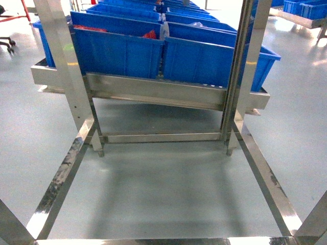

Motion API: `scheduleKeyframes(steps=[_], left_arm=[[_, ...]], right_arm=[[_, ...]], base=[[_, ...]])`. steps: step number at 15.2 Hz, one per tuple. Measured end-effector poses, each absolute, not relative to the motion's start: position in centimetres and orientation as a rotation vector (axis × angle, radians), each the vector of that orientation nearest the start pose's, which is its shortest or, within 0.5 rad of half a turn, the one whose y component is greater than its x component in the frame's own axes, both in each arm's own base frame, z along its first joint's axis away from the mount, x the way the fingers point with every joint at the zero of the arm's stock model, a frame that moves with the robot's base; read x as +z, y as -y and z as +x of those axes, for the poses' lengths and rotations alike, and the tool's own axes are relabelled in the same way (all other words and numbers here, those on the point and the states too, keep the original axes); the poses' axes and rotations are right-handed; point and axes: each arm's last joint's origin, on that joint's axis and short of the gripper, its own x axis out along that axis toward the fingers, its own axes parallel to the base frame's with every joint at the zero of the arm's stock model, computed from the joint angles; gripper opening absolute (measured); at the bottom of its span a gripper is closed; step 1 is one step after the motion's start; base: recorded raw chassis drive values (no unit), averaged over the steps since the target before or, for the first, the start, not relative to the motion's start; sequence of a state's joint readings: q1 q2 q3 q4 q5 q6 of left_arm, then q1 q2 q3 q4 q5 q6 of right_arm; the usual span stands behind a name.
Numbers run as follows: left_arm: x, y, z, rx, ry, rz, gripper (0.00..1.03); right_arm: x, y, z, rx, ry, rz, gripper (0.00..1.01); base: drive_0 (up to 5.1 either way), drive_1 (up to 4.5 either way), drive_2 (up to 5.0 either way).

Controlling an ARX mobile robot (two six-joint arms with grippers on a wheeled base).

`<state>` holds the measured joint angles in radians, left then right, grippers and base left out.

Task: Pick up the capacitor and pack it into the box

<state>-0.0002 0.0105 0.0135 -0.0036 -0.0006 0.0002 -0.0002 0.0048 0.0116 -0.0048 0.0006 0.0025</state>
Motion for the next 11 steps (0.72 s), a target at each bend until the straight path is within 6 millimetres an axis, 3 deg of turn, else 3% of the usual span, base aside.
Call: scheduleKeyframes(steps=[11], left_arm=[[16.67,0.0,9.75,0.0,-0.003,0.0,0.98]], right_arm=[[16.65,0.0,9.73,-0.001,0.0,0.002,0.98]], base=[[0.0,0.0,0.0]])
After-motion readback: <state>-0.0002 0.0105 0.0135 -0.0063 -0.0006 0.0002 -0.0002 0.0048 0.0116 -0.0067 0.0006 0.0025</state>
